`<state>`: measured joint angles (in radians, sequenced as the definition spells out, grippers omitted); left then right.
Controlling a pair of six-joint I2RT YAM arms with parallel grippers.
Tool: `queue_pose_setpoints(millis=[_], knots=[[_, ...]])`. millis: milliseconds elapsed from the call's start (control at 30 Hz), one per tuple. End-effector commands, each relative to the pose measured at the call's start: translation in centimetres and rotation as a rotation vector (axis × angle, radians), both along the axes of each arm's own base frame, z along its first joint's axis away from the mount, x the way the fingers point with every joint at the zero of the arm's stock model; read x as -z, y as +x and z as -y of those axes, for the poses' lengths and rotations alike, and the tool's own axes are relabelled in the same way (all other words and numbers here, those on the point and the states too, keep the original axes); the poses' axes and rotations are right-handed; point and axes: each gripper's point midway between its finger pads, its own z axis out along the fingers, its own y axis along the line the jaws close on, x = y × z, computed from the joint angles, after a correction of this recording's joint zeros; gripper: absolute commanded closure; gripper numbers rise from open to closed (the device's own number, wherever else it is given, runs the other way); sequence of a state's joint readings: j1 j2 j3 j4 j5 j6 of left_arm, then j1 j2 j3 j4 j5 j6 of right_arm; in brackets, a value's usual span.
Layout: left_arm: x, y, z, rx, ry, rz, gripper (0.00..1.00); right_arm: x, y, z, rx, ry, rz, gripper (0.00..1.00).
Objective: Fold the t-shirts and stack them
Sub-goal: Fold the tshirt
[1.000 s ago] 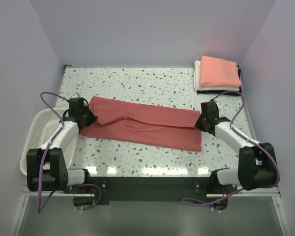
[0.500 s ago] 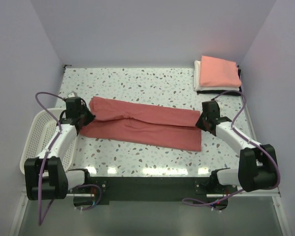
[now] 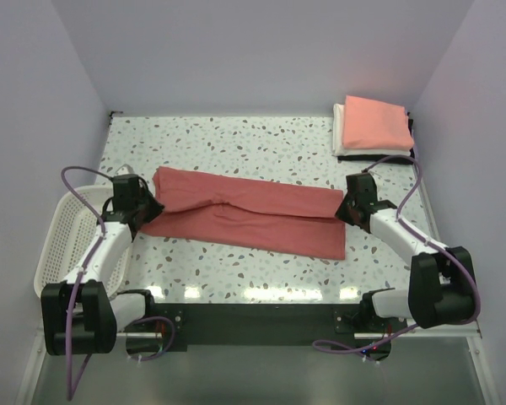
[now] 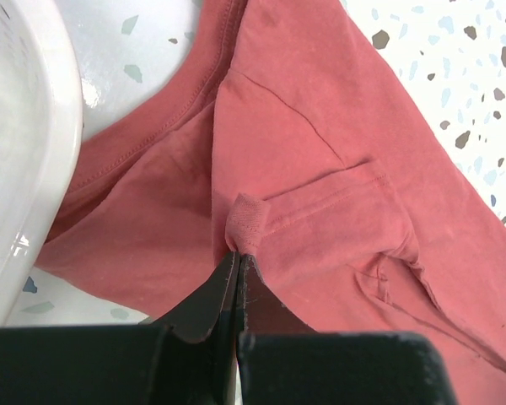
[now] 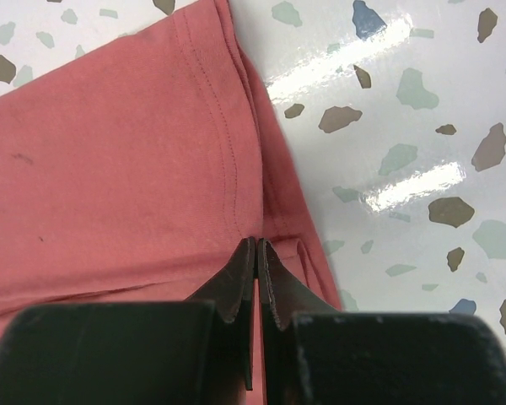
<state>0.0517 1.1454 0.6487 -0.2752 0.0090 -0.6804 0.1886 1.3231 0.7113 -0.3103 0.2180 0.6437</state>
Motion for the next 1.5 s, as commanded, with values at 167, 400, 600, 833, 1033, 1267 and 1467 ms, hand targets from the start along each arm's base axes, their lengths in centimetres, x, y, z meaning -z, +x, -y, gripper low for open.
queue_pose_setpoints(millis=[167,400,600,833,1033,1267,1467], knots=[[0.7,-1.0,0.4,0.007,-0.028,0.011,1.0,-0.2,0.8,0.2,0.01,-0.006,0.02,1.0],[1.7,-1.9,0.8,0.003,-0.055,-0.004,1.0,-0.2,0.8,0.2,0.008,-0.004,0.019,1.0],[2.9,-2.3,1.0,0.003,-0.073,-0.034,1.0,-0.2,0.8,0.1,0.002,0.0,0.016,1.0],[4.0,-2.6,1.3,0.0,-0.092,-0.055,1.0,-0.7,0.8,-0.1,-0.011,0.006,0.026,0.93],[3.7,-2.1,1.3,0.022,-0.079,-0.054,0.83,-3.3,1.3,-0.8,-0.085,0.01,0.09,0.69],[0.6,-1.3,-0.2,-0.018,-0.004,-0.012,0.64,-5.3,2.3,-4.2,-0.228,0.005,0.11,0.61],[-2.8,0.3,-0.6,-0.029,0.049,0.067,0.67,-4.8,3.8,-8.1,-0.331,-0.002,0.08,0.61]])
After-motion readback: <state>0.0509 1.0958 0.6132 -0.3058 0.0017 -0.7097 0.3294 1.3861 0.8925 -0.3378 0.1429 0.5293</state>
